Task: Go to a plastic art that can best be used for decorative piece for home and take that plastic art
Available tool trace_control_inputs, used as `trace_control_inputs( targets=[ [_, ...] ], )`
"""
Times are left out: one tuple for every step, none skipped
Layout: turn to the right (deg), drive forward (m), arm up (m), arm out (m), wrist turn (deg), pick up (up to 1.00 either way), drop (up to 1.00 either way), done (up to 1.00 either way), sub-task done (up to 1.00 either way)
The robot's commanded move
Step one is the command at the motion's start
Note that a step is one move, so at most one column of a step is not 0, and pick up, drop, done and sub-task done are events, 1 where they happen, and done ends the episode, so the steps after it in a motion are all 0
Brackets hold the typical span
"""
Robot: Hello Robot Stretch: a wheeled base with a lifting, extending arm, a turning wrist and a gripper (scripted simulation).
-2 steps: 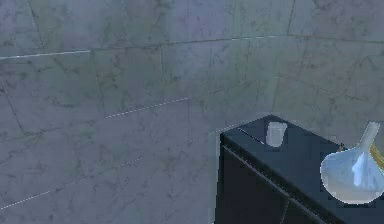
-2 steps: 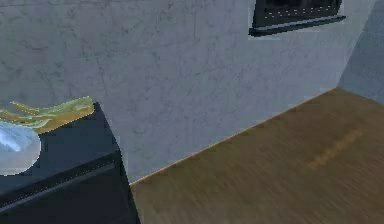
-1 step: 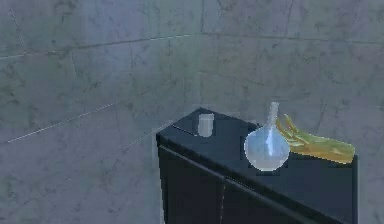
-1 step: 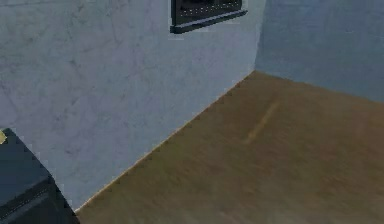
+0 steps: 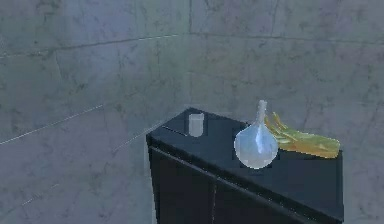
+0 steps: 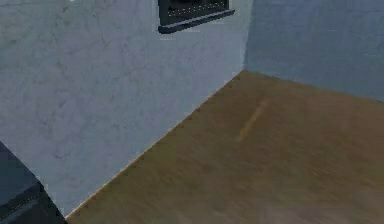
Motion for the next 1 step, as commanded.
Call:
trace_control_inputs(
  targets=[
    [0.0,0.50,0.00,0.00,0.0,0.00,0.00,0.00,0.00]
  ],
)
